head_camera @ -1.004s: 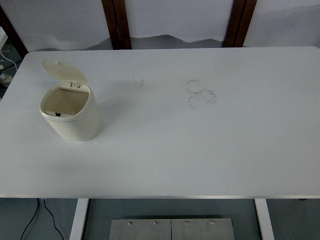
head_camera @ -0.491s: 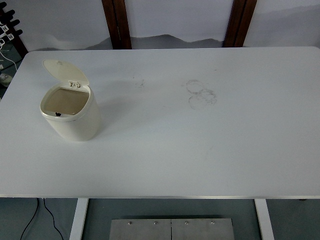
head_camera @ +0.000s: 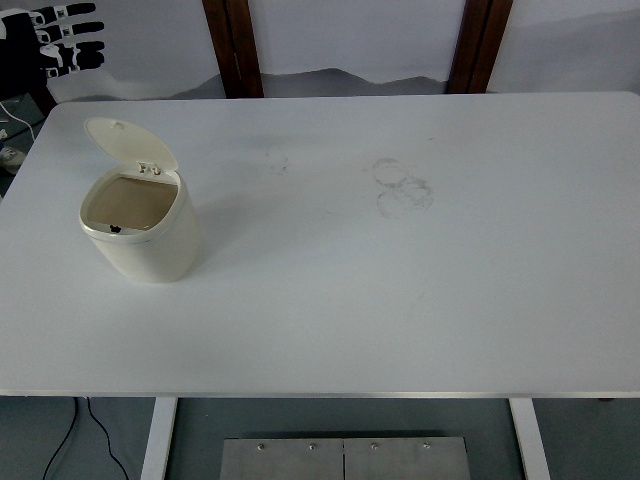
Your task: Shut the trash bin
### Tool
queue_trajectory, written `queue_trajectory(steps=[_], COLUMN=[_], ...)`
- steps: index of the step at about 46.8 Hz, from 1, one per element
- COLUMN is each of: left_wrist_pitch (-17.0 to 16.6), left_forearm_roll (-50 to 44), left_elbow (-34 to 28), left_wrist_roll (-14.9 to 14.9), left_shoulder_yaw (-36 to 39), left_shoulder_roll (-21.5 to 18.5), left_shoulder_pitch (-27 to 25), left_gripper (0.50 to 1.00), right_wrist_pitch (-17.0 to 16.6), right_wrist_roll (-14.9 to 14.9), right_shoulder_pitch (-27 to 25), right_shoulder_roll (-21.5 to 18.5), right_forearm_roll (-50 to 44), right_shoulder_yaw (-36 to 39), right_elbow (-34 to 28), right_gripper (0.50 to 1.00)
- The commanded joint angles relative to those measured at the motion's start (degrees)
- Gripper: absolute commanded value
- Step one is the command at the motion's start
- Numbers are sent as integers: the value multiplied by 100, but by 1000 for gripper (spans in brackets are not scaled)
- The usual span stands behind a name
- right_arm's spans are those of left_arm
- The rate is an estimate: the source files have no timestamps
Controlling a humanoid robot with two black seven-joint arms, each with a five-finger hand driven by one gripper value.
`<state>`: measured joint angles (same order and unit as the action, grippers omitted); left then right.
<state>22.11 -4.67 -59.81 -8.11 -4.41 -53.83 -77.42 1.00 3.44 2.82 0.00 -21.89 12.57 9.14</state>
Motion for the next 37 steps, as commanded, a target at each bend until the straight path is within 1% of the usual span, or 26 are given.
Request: queue_trajectory(steps=[1, 6, 11, 17, 26, 33, 37], left_wrist_pitch=[83, 144, 197, 215, 232, 452, 522], left_forearm_roll=[19, 19, 19, 19, 19, 19, 28], left_elbow=[-5, -14, -31, -189, -427, -497, -497], left_wrist_roll=[-86, -103, -147, -349, -393, -384, -393], left_shoulder_yaw=[615, 1161, 1443, 1803, 2690, 3165, 3280], left_shoulder_roll=[100, 215, 259, 303, 461, 487, 487], left_shoulder_pitch=[-493, -950, -1284, -1653, -2286, -2673, -2761], left_gripper=[1000, 1000, 1000, 1000, 1000, 1000, 1000], right_wrist_pitch=[-4, -4, -4, -4, -4, -4, -4], right_wrist_roll=[-1, -1, -1, -1, -1, -1, -1], right_shoulder_pitch=[-1, -1, -1, -1, -1, -1, 8], right_shoulder_roll=[0, 0, 0, 0, 0, 0, 0], right_forearm_roll=[0, 0, 0, 0, 0, 0, 0], right_shoulder_yaw=[0, 0, 0, 0, 0, 0, 0], right_elbow=[0, 9, 9, 9, 9, 9, 9], right_gripper=[995, 995, 995, 995, 995, 995, 995])
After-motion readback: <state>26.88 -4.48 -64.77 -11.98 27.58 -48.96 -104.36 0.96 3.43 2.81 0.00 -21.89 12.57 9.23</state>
